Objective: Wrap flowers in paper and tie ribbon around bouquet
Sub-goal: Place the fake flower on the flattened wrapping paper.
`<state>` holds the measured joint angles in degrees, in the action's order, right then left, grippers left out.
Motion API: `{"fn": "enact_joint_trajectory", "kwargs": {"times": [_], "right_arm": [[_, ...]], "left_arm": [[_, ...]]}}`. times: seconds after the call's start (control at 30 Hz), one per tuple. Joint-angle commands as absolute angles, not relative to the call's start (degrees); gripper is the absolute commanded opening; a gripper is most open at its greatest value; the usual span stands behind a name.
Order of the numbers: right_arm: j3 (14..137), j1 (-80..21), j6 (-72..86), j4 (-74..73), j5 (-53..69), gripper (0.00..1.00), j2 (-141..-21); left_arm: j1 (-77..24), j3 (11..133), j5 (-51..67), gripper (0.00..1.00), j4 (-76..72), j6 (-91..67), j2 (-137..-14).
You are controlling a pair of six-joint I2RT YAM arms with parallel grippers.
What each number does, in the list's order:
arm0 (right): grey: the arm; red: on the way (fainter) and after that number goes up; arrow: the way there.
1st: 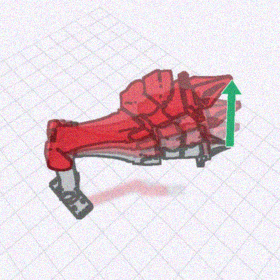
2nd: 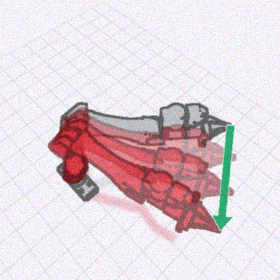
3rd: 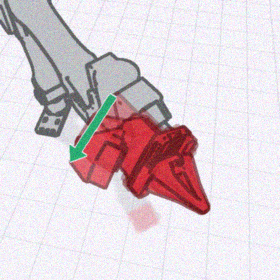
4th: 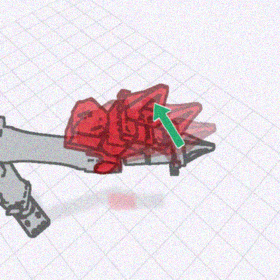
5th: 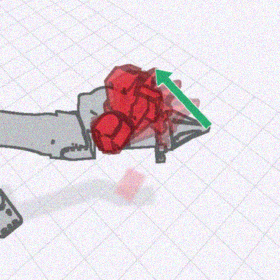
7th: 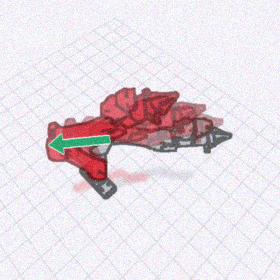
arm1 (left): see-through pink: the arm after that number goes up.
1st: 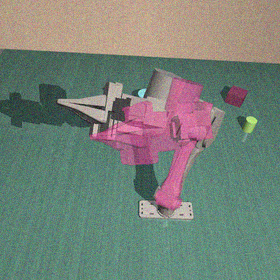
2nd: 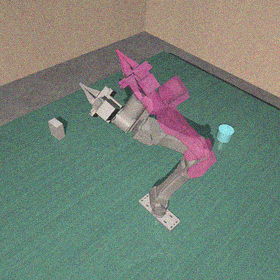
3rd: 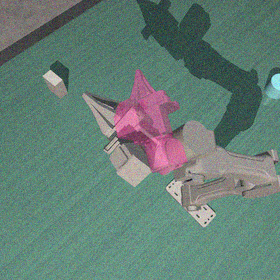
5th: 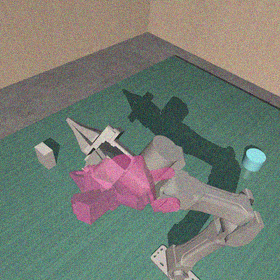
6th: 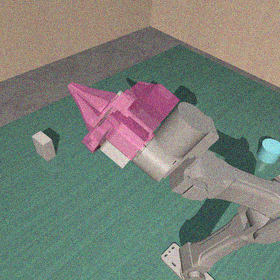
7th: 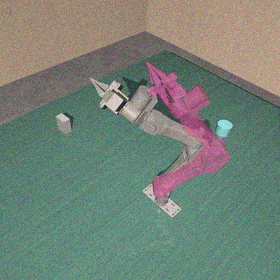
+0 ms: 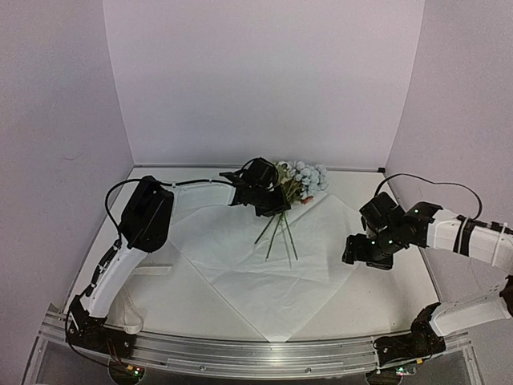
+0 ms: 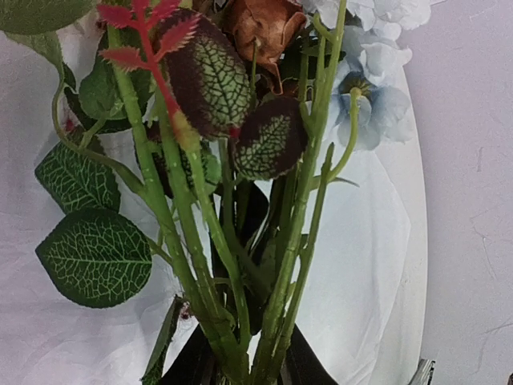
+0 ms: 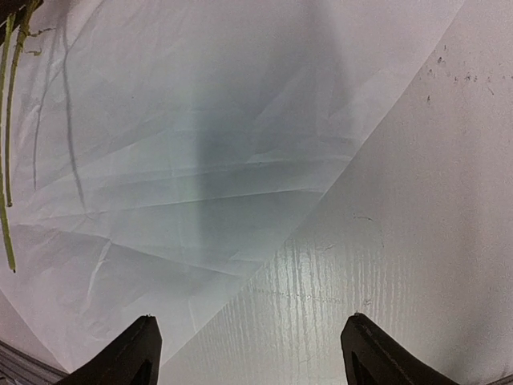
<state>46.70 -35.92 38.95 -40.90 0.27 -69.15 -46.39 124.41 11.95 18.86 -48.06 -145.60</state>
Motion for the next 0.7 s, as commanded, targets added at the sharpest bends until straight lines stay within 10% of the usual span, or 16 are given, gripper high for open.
{"fn": "enact_joint_trajectory", "kwargs": {"times": [0.0, 0.33, 0.67], "right_arm": [[48.5, -35.9, 38.2, -41.7, -0.4, 0.80, -70.5], [52.8, -35.9, 35.9, -41.7, 1.7, 0.81, -74.9], [59.7, -36.1, 34.6, -40.8, 11.2, 0.73, -83.1]], "left_arm": [[-46.1, 123.6, 12.4, 0.28, 15.1, -48.2, -144.8], [-46.2, 115.8, 12.3, 0.69, 13.9, -46.0, -136.4], [-46.2, 100.2, 10.9, 0.59, 12.1, -42.0, -123.2]]}}
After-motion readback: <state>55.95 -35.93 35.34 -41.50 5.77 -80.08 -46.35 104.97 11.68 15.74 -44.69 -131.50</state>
